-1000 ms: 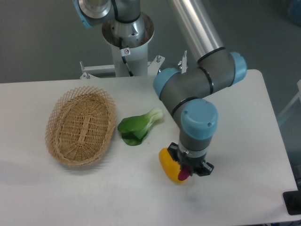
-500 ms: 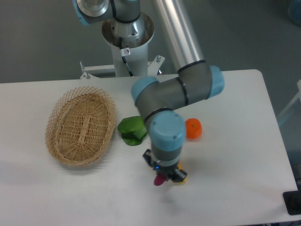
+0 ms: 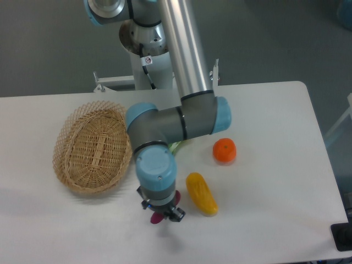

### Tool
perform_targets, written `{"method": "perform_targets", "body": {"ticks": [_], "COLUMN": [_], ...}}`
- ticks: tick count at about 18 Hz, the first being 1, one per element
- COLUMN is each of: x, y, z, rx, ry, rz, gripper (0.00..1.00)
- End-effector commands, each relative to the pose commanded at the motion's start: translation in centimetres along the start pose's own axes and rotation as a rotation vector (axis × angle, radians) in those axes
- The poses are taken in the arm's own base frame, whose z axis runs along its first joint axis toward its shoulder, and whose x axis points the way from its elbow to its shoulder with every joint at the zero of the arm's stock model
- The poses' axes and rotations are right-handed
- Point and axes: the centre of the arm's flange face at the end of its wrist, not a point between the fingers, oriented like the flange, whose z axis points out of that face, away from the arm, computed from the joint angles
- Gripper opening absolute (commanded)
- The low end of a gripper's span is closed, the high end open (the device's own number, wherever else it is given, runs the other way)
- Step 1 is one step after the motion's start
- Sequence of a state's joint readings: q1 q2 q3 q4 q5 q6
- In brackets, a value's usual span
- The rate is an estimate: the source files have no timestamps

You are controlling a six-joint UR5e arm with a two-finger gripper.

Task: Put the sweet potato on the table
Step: 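Carry the sweet potato past the yellow squash toward the basket, then lower the sweet potato onto the table and open the gripper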

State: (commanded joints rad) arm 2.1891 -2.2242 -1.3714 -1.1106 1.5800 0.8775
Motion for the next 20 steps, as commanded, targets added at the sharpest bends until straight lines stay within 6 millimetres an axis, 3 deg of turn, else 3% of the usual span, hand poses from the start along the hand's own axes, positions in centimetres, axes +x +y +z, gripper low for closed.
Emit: {"method": "perform_targets", "body": {"ticks": [3,6,7,9,12,17,20], "x": [1.4,1.8,1.8,1.9,2.0,1.1,-0.7], "y": [-0.4,-0.6,-0.7,-0.6,-0.5,-0.3,2.3], "z": [1.0,0.9,0.8,0.8,-0.7,-3.1,-5.0], "rx": [-0.014,-0.002,0.004,0.016,0.033,0.061,0.060], "ry": [0.014,0.005,-0.005,-0.019,-0.037,-0.073,-0.089], "rz": [0.016,0.028,0.029,0.029,0.033,0.027,0.097], "gripper": [0.37,0.61,0.73,0.85,0.98,1.00,1.00]}}
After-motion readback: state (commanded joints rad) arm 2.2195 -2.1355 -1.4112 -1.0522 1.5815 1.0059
